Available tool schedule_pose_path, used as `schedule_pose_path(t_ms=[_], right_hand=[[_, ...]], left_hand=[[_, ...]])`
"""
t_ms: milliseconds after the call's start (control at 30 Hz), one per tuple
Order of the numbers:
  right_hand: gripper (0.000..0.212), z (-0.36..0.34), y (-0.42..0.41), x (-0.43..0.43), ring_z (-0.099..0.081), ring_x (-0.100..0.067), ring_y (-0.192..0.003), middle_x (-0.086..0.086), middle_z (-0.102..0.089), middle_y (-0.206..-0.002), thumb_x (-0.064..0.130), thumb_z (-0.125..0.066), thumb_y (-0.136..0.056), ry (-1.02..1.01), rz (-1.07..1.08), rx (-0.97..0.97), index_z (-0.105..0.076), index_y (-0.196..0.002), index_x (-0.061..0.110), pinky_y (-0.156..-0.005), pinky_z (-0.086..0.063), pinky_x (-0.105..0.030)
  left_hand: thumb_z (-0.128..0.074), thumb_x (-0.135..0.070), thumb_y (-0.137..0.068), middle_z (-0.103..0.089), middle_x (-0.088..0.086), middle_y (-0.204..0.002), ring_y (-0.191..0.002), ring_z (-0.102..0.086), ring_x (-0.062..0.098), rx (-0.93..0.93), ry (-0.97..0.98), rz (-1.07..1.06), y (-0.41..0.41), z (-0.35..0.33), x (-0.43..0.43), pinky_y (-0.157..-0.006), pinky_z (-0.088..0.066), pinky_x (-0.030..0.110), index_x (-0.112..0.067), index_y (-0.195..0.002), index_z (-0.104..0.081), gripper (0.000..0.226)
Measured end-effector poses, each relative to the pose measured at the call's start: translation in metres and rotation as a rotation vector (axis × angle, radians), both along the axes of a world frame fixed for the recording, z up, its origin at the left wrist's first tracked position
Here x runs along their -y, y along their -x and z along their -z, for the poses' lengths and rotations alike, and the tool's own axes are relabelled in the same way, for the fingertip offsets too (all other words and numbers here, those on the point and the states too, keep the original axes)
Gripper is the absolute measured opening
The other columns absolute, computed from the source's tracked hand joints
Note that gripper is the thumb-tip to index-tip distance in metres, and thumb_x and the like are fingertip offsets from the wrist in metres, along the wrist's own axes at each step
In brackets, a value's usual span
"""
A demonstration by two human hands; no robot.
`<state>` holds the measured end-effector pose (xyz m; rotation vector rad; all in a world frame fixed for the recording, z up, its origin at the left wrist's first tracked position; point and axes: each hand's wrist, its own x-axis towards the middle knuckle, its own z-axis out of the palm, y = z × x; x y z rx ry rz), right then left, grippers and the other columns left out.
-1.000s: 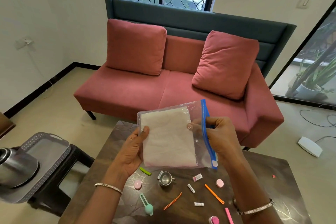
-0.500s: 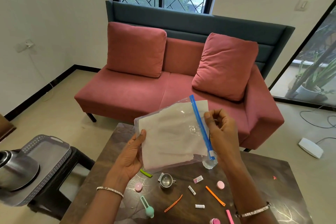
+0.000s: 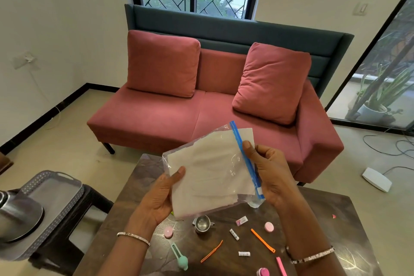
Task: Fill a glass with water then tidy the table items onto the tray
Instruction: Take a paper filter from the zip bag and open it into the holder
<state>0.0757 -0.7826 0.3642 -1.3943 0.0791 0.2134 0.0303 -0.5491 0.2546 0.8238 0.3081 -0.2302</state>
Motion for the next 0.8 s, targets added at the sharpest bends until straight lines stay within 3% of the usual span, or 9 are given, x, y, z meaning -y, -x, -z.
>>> schedule_pose_path(t_ms=[200, 267, 367, 433, 533, 567, 667, 767, 800], right_hand=[[0.025, -0.001, -0.004, 0.015, -0.072, -0.026, -0.072, -0.011, -0.077, -0.082, 0.035, -0.07, -0.085, 0.017, 0.184, 0.007, -0.074, -0.085, 0.01, -0.066, -0.061, -0.043], [0.021, -0.001, -0.007, 0.023, -0.071, -0.019, -0.071, -0.005, -0.077, -0.078, 0.034, -0.069, -0.089, 0.039, 0.256, 0.065, -0.074, -0.085, 0.014, -0.065, -0.06, -0.04], [0.02, -0.004, -0.01, 0.035, -0.069, -0.001, -0.064, 0.008, -0.076, -0.074, 0.035, -0.067, -0.091, 0.07, 0.409, 0.172, -0.073, -0.089, 0.017, -0.053, -0.055, -0.021], [0.02, -0.003, -0.013, 0.044, -0.068, 0.003, -0.066, 0.01, -0.076, -0.079, 0.039, -0.067, -0.091, 0.225, 0.538, 0.262, -0.071, -0.094, 0.02, -0.059, -0.055, -0.018], [0.032, 0.001, -0.013, 0.054, -0.065, -0.009, -0.084, 0.002, -0.07, -0.106, 0.034, -0.066, -0.092, 0.576, 0.708, 0.36, -0.056, -0.122, 0.029, -0.083, -0.055, -0.033], [0.037, 0.004, -0.012, 0.056, -0.063, -0.015, -0.085, 0.0, -0.067, -0.105, 0.028, -0.066, -0.092, 0.675, 0.731, 0.406, -0.051, -0.126, 0.031, -0.085, -0.052, -0.034], [0.021, 0.01, -0.008, 0.055, -0.055, -0.016, -0.07, 0.006, -0.058, -0.075, 0.018, -0.063, -0.093, 0.891, 0.534, 0.486, -0.062, -0.11, 0.029, -0.072, -0.04, -0.026], [0.015, 0.021, 0.001, 0.044, -0.056, 0.004, -0.068, 0.009, -0.072, -0.079, 0.018, -0.064, -0.092, 0.87, 0.187, 0.43, -0.077, -0.096, 0.025, -0.062, -0.04, -0.006], [0.014, 0.023, 0.005, 0.039, -0.055, 0.006, -0.064, 0.009, -0.073, -0.077, 0.026, -0.064, -0.093, 0.84, 0.129, 0.41, -0.078, -0.094, 0.024, -0.061, -0.04, -0.006]], left_hand=[[-0.071, -0.023, -0.084, -0.061, 0.018, -0.129, -0.117, -0.06, 0.035, -0.055, 0.055, -0.036, 0.008, 0.005, -0.007, -0.091, -0.052, 0.051, -0.011, -0.129, -0.057, 0.049], [-0.07, -0.023, -0.083, -0.062, 0.019, -0.127, -0.115, -0.062, 0.036, -0.086, 0.05, -0.04, 0.011, 0.006, -0.009, -0.088, -0.054, 0.05, -0.01, -0.129, -0.057, 0.049], [-0.07, -0.023, -0.082, -0.064, 0.018, -0.124, -0.11, -0.064, 0.036, -0.143, 0.081, -0.061, 0.014, 0.007, -0.009, -0.085, -0.054, 0.052, -0.011, -0.127, -0.057, 0.048], [-0.069, -0.023, -0.082, -0.065, 0.018, -0.123, -0.11, -0.065, 0.035, -0.166, 0.102, -0.083, 0.016, 0.008, -0.01, -0.083, -0.055, 0.051, -0.01, -0.128, -0.057, 0.049], [-0.069, -0.025, -0.083, -0.065, 0.017, -0.123, -0.109, -0.065, 0.035, -0.175, 0.119, -0.095, 0.019, 0.007, -0.012, -0.082, -0.056, 0.051, -0.011, -0.129, -0.056, 0.05], [-0.068, -0.025, -0.083, -0.065, 0.017, -0.123, -0.109, -0.065, 0.035, -0.175, 0.121, -0.099, 0.019, 0.007, -0.013, -0.081, -0.056, 0.051, -0.012, -0.129, -0.056, 0.05], [-0.069, -0.025, -0.083, -0.067, 0.017, -0.12, -0.105, -0.067, 0.034, -0.181, 0.136, -0.113, 0.02, 0.007, -0.012, -0.077, -0.057, 0.049, -0.011, -0.126, -0.058, 0.047], [-0.072, -0.024, -0.08, -0.068, 0.017, -0.117, -0.102, -0.068, 0.034, -0.2, 0.157, -0.13, 0.021, 0.006, -0.009, -0.073, -0.057, 0.048, -0.009, -0.121, -0.062, 0.045], [-0.072, -0.024, -0.08, -0.068, 0.018, -0.117, -0.102, -0.068, 0.034, -0.202, 0.157, -0.131, 0.021, 0.006, -0.009, -0.073, -0.057, 0.047, -0.009, -0.122, -0.062, 0.046]])
